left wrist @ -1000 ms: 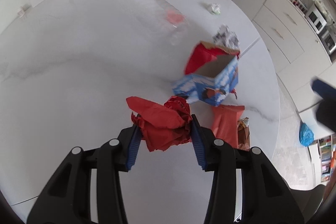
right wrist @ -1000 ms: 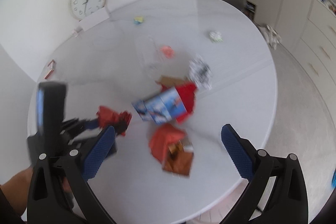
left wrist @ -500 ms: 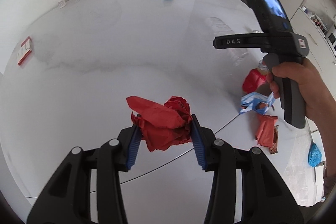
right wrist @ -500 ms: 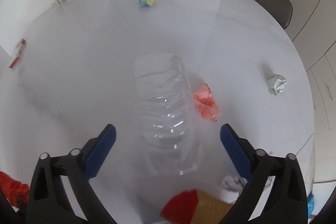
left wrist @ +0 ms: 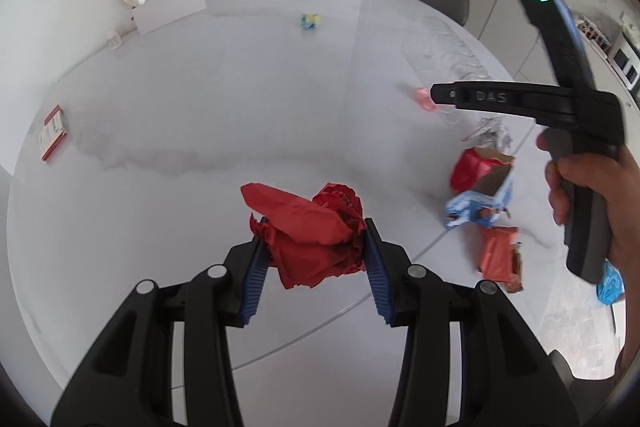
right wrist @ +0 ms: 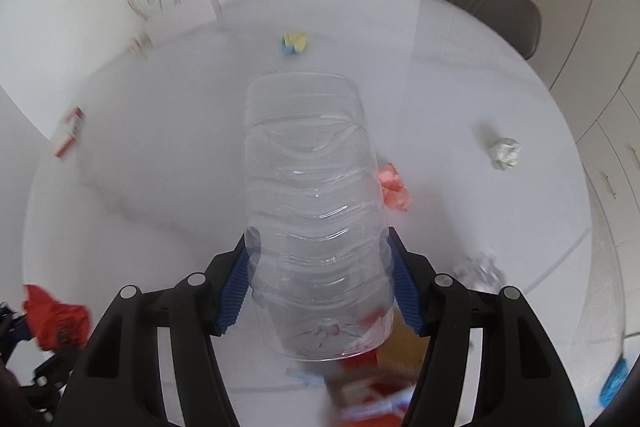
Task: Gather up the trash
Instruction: 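Carry the bottle and red paper to the wastebasket and release both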
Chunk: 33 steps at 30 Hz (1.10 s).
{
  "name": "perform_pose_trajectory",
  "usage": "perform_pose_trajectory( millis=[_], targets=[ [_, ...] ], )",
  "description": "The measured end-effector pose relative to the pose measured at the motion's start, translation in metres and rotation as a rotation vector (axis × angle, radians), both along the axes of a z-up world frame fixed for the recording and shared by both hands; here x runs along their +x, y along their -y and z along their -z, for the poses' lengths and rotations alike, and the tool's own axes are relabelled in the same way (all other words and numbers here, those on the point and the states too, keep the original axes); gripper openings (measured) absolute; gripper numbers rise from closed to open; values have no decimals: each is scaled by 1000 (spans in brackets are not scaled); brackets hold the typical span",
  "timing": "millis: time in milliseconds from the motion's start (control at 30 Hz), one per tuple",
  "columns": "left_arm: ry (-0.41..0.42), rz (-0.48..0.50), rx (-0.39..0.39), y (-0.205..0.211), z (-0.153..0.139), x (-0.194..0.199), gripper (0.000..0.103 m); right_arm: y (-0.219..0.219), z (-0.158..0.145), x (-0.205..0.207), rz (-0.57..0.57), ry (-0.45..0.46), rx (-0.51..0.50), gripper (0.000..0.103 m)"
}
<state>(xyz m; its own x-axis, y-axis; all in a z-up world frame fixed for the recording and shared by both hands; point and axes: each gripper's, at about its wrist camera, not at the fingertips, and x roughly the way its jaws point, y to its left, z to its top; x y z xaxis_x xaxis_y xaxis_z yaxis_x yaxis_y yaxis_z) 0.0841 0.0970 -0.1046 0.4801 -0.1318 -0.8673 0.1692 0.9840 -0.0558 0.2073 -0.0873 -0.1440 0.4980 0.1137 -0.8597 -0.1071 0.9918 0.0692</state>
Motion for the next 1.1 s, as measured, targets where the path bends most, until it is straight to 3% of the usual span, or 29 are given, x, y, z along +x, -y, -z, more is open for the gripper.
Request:
perform_pose_trajectory(
  millis=[100, 267, 567, 867, 1100],
  targets=[
    [-8, 64, -17, 24, -11, -16, 44, 22, -29, -47, 50, 49, 49, 63],
    [-23, 185, -72, 72, -23, -48, 44, 75, -51, -131, 150, 85, 111, 63],
    [-51, 420, -111, 166, -29, -106, 44, 170, -38, -283, 413, 40, 115, 63],
    [-70, 601, -70, 239, -18, -148, 44, 213, -21, -350, 553, 26, 141, 63],
    [-141, 777, -4, 300, 25, -174, 46, 242, -2, -372, 591, -11, 139, 63]
  ],
)
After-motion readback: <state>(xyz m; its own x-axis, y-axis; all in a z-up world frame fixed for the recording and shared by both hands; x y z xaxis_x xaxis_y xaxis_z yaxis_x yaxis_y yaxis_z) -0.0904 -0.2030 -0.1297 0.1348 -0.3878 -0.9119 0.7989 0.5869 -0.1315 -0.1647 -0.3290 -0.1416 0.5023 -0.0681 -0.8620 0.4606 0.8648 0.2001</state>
